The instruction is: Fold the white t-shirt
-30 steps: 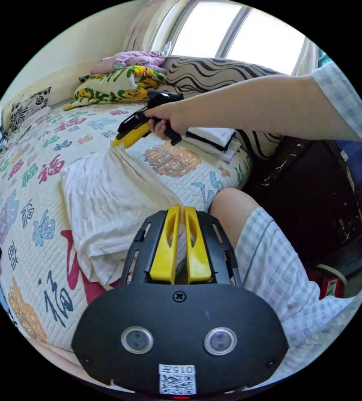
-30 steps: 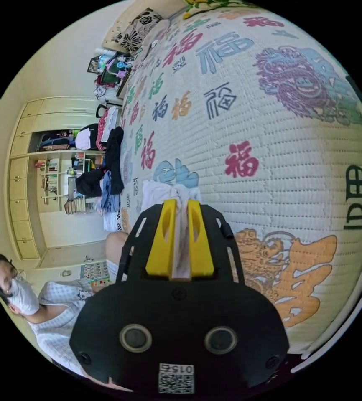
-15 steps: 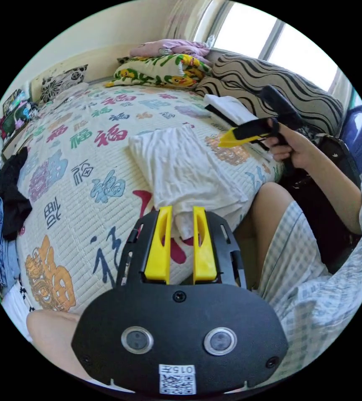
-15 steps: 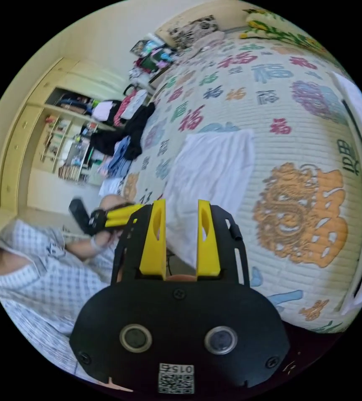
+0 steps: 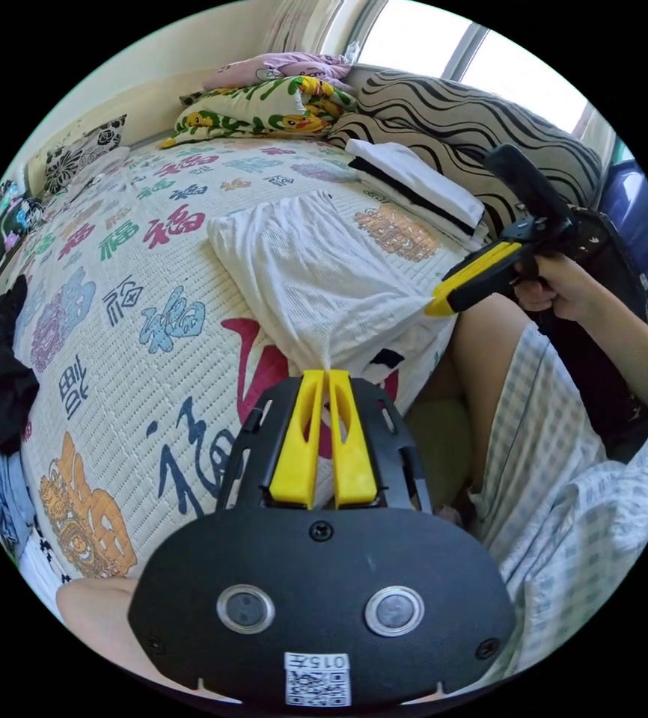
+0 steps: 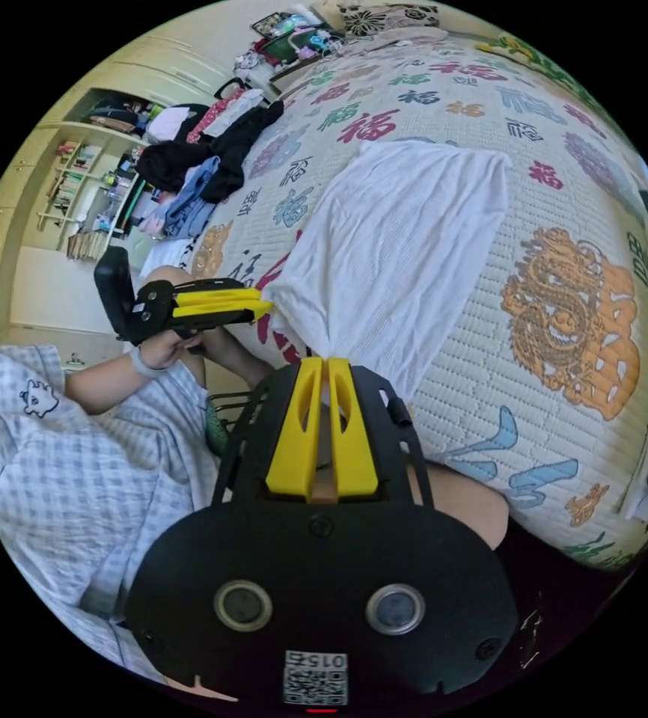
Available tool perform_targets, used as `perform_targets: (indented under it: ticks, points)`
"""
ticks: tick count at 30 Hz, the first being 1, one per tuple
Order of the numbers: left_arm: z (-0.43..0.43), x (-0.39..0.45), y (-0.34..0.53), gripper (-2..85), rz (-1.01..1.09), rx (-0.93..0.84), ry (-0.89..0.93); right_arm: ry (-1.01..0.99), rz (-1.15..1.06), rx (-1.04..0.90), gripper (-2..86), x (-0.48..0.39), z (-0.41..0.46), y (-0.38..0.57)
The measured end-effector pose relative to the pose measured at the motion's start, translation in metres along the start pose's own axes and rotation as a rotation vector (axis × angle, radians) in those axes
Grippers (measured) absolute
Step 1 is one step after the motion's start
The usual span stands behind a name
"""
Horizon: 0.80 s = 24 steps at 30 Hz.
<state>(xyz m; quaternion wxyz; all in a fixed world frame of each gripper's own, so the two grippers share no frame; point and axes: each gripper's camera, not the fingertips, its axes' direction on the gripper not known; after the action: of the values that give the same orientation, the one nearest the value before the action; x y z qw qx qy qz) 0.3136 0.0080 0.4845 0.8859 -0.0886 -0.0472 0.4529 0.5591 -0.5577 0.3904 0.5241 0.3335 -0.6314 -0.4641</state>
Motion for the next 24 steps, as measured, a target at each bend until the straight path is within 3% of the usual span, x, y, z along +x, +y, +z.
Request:
perform_targets:
  ticks: [6,16,21,24]
  points:
    - [0.0,-0.005,0.016,-0.6,0.041,-0.006,-0.001,-0.098,0.036,0.033,1.3,0.014,-0.014,0.037]
    - [0.035,-0.035,0.005,3.9,0.037,-0.098,0.019,-0.068,0.026,-0.04,6.2,0.018,-0.024,0.042]
    - [0.016,-0.103,-0.029,7.5,-0.095,0.033,-0.004,-0.087,0.189,0.199,12.9,0.068,-0.081,0.028]
    - [0.017,-0.164,-0.057,7.9,-0.253,0.152,0.182,-0.169,0.245,0.298,12.7,0.093,-0.102,0.015]
